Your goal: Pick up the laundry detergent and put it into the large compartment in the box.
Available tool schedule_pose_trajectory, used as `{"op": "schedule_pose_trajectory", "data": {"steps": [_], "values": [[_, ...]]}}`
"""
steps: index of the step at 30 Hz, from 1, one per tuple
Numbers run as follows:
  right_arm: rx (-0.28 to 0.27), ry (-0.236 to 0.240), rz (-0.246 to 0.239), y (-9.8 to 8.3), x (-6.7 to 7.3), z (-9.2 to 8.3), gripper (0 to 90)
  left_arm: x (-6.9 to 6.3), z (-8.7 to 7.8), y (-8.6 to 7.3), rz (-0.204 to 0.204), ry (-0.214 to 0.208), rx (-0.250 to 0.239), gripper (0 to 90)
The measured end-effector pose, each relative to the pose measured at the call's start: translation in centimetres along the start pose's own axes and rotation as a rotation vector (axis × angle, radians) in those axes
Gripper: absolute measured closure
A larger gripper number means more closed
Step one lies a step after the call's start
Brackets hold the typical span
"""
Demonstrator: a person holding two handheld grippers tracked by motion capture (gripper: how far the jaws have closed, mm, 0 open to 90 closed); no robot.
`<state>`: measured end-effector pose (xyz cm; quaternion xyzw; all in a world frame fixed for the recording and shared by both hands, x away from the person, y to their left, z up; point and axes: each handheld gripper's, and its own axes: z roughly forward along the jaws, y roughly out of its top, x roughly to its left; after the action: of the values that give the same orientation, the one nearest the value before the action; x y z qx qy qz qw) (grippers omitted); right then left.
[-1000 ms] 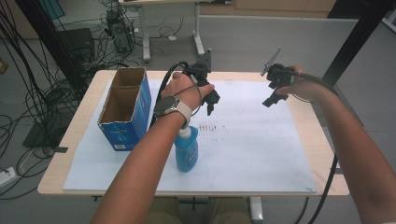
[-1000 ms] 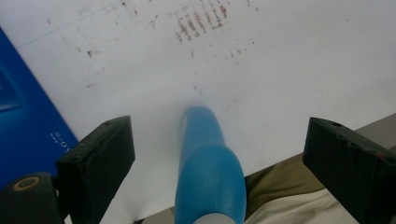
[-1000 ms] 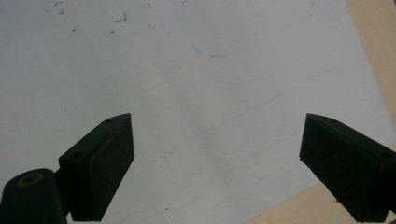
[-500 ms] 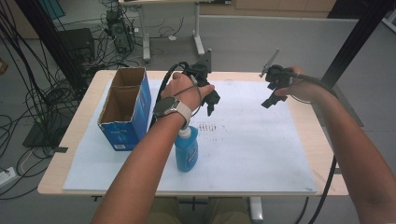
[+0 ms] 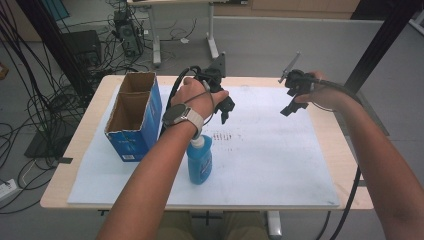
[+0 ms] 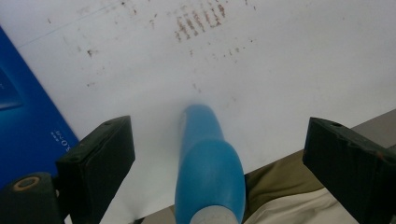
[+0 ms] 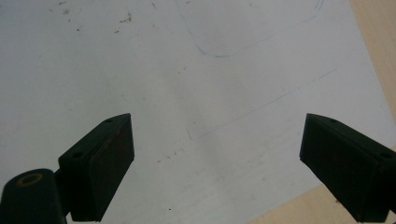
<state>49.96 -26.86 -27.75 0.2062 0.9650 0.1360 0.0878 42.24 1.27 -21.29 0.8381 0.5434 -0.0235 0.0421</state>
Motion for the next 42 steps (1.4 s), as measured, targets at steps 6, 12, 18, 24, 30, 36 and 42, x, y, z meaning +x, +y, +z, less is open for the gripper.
{"op": "schedule_pose_trajectory", "data": {"steps": [6,12,18,24,30,36,42], "values": [[0.003,-0.003,0.006,-0.1,0.0,-0.1,9.7,0.0,-0.1,-0.1,0.003,0.002,0.001,9.5],[0.004,0.0,-0.001,0.0,0.1,0.0,9.7,-0.1,-0.3,-0.4,0.016,-0.005,0.002,8.7],[0.002,-0.003,-0.001,0.0,0.3,-0.1,9.7,-0.3,-0.7,-1.2,0.03,0.007,0.005,7.6],[0.002,-0.003,0.003,-0.1,0.3,-0.2,9.7,-0.4,-0.8,-2.0,0.043,0.017,-0.004,7.6],[-0.002,-0.006,0.002,-0.3,0.5,-0.4,9.8,-0.7,-0.6,-2.8,0.058,0.012,-0.015,7.9],[0.0,-0.007,0.007,-0.3,0.7,-0.6,9.8,-0.8,-0.8,-3.4,0.069,0.018,-0.021,7.9],[-0.004,-0.007,0.001,-0.3,0.8,-0.6,9.8,-0.7,-0.5,-4.0,0.059,0.023,-0.008,7.9]]}}
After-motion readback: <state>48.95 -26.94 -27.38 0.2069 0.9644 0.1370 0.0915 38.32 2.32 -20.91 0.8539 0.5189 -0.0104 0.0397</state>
